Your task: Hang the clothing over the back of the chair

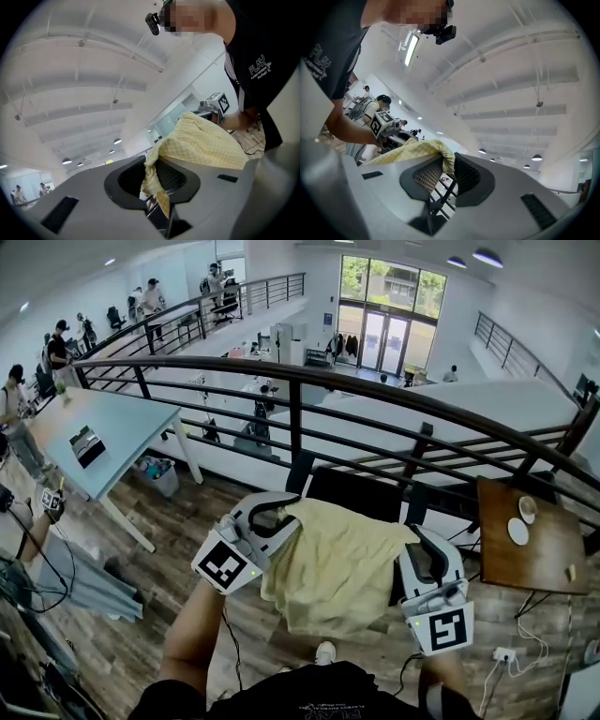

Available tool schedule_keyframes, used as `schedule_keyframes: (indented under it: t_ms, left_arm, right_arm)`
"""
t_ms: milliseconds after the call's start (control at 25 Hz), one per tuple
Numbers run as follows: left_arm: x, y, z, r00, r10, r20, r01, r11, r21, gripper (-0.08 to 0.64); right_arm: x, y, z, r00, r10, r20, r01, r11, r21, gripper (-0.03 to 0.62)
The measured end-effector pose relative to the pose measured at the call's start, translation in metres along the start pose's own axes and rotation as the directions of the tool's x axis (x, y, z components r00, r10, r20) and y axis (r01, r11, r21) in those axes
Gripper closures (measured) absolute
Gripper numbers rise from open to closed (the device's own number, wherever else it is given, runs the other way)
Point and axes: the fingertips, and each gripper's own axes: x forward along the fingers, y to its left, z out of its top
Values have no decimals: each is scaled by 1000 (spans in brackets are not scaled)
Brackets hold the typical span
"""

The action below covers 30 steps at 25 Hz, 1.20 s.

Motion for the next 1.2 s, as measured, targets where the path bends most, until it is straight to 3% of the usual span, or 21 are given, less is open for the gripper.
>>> schedule_keyframes:
  t_ms: [160, 440, 680, 960, 1200]
  left_arm:
    - [21, 9, -3, 999, -48, -18, 49, 998, 39, 482]
    - [60, 32, -11, 997, -72, -27, 73, 997, 32, 480]
    - [90, 48, -26, 994, -88, -70, 93, 993, 68, 477]
    - [99, 61, -55, 992, -70, -102, 70, 998, -6, 468]
    - [112, 57, -82, 986, -122, -117, 115, 991, -62, 466]
  right_arm:
    - [7, -19, -7, 1000, 10, -2, -10, 1000, -11, 518]
    - [28, -57, -26, 1000, 21, -20, -21, 1000, -12, 518]
    - [53, -80, -43, 996, 91, -16, -92, 994, -63, 518]
    - [75, -87, -63, 988, 152, -32, -152, 988, -17, 518]
    - [78, -90, -104, 962, 235, -138, -232, 972, 40, 518]
